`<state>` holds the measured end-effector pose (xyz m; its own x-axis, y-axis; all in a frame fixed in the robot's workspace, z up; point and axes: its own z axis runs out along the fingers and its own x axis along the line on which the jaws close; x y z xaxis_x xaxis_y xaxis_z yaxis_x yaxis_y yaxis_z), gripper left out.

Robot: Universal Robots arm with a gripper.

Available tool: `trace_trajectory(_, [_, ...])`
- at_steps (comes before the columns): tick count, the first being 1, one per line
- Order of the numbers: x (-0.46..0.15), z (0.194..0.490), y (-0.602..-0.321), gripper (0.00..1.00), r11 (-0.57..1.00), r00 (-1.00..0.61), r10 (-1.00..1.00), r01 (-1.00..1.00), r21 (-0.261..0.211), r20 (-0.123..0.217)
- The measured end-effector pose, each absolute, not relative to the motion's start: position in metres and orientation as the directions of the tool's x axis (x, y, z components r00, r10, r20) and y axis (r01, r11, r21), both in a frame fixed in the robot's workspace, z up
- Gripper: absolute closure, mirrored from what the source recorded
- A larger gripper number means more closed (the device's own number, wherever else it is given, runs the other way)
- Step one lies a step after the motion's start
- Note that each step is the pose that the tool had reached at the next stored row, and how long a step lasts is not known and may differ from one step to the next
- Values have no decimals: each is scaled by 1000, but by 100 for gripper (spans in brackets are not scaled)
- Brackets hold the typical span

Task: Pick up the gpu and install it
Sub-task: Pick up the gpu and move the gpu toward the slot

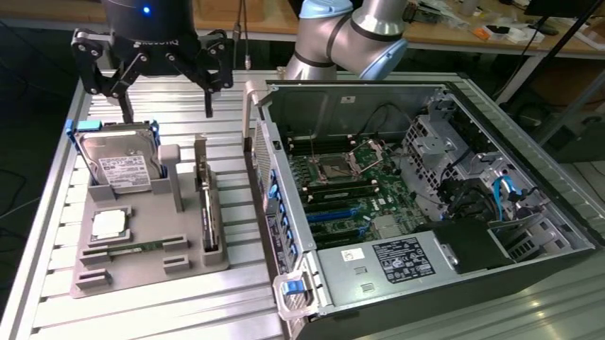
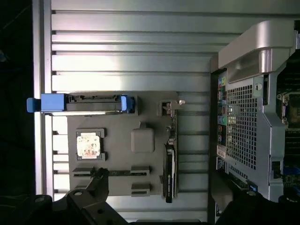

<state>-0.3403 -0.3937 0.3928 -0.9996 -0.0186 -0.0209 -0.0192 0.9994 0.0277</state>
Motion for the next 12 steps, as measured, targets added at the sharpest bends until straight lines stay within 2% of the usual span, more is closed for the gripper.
trace_trajectory(1, [-339, 386, -394, 4, 999, -999, -51, -51, 17, -14])
trace_trajectory(12, [-334, 365, -402, 4, 999, -999, -51, -51, 17, -14])
